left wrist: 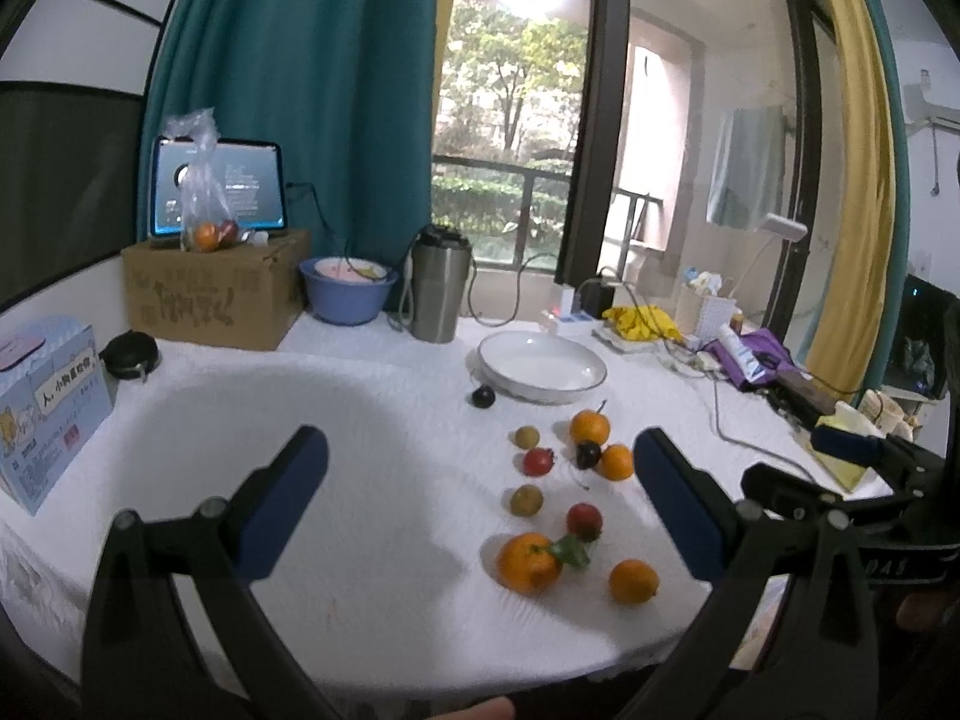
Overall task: Organize fruits
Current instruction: 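Grasp the leafy tangerine with the left tool while the right tool grasps an orange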
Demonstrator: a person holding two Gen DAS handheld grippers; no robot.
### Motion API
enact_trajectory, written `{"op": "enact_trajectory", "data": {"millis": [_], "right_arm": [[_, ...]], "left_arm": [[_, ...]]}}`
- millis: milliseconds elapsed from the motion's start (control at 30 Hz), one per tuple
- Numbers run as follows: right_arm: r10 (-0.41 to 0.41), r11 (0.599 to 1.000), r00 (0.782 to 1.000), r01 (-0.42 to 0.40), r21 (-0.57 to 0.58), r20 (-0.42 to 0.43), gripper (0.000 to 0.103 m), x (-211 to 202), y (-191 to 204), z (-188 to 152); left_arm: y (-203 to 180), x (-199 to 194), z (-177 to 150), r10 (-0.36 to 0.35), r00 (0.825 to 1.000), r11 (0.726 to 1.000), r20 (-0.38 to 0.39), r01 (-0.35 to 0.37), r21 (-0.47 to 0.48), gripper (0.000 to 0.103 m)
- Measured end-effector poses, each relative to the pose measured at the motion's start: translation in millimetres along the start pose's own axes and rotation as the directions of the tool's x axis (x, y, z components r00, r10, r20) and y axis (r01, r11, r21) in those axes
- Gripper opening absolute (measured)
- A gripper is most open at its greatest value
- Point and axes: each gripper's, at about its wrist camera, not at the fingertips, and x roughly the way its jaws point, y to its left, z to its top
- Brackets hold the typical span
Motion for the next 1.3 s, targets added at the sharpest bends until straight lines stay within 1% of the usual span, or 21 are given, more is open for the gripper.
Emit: {"op": "enact_trajectory", "data": {"millis": [133, 300, 367, 400, 433, 500, 567, 633, 700, 767, 833, 867, 933, 1000, 1033, 1100, 1200, 1267, 1300], "right_arm": [[0.02, 1.0, 0.998, -0.02, 0.001, -0.051, 0.102, 15.1, 0.6, -8.9], [0.058, 0.998, 0.991, -0.06, -0.008, -0.121, 0.095, 35.7, 6.6, -18.5], [0.082, 0.996, 0.984, -0.084, -0.007, -0.16, 0.089, 45.3, 9.6, -24.0], [0.09, 0.996, 0.981, -0.093, -0.008, -0.174, 0.084, 48.0, 10.8, -26.4], [0.098, 0.995, 0.976, -0.102, -0.009, -0.195, 0.082, 52.5, 12.7, -30.0], [0.112, 0.993, 0.967, -0.118, -0.013, -0.229, 0.081, 58.8, 15.7, -34.2], [0.129, 0.99, 0.958, -0.138, -0.016, -0.255, 0.076, 64.9, 18.5, -38.4], [0.143, 0.988, 0.949, -0.154, -0.016, -0.282, 0.07, 70.7, 19.7, -42.2], [0.158, 0.985, 0.938, -0.17, -0.012, -0.307, 0.068, 76.8, 20.2, -46.1], [0.17, 0.983, 0.931, -0.183, -0.009, -0.324, 0.063, 82.0, 20.1, -48.8], [0.176, 0.981, 0.925, -0.192, -0.013, -0.337, 0.053, 85.5, 20.2, -50.9], [0.18, 0.981, 0.921, -0.196, -0.011, -0.344, 0.05, 87.8, 20.0, -52.0], [0.189, 0.979, 0.914, -0.205, -0.007, -0.36, 0.042, 92.2, 19.1, -54.2], [0.202, 0.976, 0.907, -0.217, 0.002, -0.37, 0.036, 95.9, 16.8, -56.1], [0.207, 0.975, 0.905, -0.222, 0.005, -0.372, 0.034, 97.2, 15.9, -56.2], [0.215, 0.974, 0.904, -0.228, 0.008, -0.371, 0.034, 98.4, 13.4, -56.0], [0.217, 0.974, 0.905, -0.228, 0.014, -0.367, 0.034, 99.2, 9.0, -55.4], [0.216, 0.974, 0.905, -0.227, 0.013, -0.367, 0.034, 99.9, 7.9, -54.8], [0.214, 0.974, 0.906, -0.225, 0.012, -0.366, 0.034, 100.0, 7.1, -54.4]], "left_arm": [[3.9, 10.9, -8.9, 0.001, 0.998, 1.0, -0.057, -0.001, -0.006, 0.102], [8.5, 27.7, -18.1, -0.01, 0.992, 1.0, -0.127, 0.009, -0.009, 0.102], [9.4, 32.8, -23.6, -0.012, 0.988, 1.0, -0.153, 0.012, -0.005, 0.102], [9.9, 35.2, -25.1, -0.015, 0.986, 1.0, -0.165, 0.014, -0.004, 0.102], [10.5, 38.8, -27.1, -0.018, 0.983, 1.0, -0.183, 0.018, -0.003, 0.102], [10.3, 44.0, -31.7, -0.024, 0.978, 1.0, -0.206, 0.024, 0.0, 0.102], [9.6, 50.6, -36.4, -0.032, 0.971, 0.999, -0.237, 0.034, 0.003, 0.102], [8.6, 58.9, -42.0, -0.045, 0.961, 0.999, -0.272, 0.048, 0.004, 0.102], [6.4, 66.1, -46.5, -0.052, 0.952, 0.998, -0.302, 0.058, 0.01, 0.102], [3.2, 74.3, -50.4, -0.059, 0.942, 0.997, -0.331, 0.07, 0.02, 0.102], [0.4, 81.0, -53.7, -0.071, 0.934, 0.996, -0.35, 0.084, 0.022, 0.102], [-0.3, 83.0, -54.7, -0.075, 0.931, 0.996, -0.357, 0.089, 0.024, 0.102], [-2.8, 89.0, -57.3, -0.086, 0.924, 0.994, -0.372, 0.103, 0.028, 0.102], [-6.2, 95.2, -59.1, -0.091, 0.918, 0.993, -0.386, 0.114, 0.037, 0.095], [-8.4, 99.2, -60.0, -0.095, 0.912, 0.992, -0.398, 0.122, 0.044, 0.09], [-13.2, 106.3, -62.1, -0.1, 0.901, 0.989, -0.421, 0.136, 0.056, 0.086], [-19.4, 114.7, -64.4, -0.098, 0.887, 0.986, -0.451, 0.149, 0.079, 0.078], [-23.5, 117.9, -64.8, -0.098, 0.881, 0.983, -0.462, 0.157, 0.092, 0.064], [-25.5, 120.2, -65.1, -0.093, 0.878, 0.982, -0.469, 0.159, 0.102, 0.061]]}}
